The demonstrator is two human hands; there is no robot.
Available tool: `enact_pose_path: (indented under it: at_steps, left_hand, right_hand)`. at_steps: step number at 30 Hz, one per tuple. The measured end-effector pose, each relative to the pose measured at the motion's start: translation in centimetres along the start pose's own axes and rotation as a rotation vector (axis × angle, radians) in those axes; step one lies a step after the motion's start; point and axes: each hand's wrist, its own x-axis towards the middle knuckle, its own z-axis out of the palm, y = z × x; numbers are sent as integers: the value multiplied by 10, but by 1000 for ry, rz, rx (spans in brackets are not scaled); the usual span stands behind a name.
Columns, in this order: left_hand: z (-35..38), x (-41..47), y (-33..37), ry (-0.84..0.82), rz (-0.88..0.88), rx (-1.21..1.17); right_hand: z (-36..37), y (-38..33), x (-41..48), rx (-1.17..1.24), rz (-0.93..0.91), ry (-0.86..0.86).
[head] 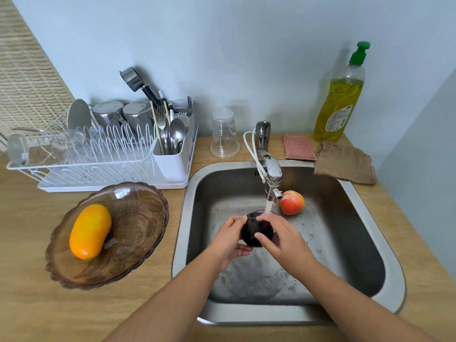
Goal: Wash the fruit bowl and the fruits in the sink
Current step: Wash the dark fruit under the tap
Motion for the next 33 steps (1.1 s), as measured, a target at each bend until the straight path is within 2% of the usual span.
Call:
enact_pose_path:
  at_steps: [9,14,21,33]
  left_hand:
    - [-21,-19,0,-13,154,-29]
    - [-45,-35,2,35,301,134]
    - [-65,-49,7,97,490,230]
    - [-71,-61,7,83,535,220]
  right_hand:
    - [6,-23,0,288,164,-47]
    - [8,-43,2,244,154,-76]
    - [2,-69,6,227,81,-82]
    - [1,-76,5,281,68,-92]
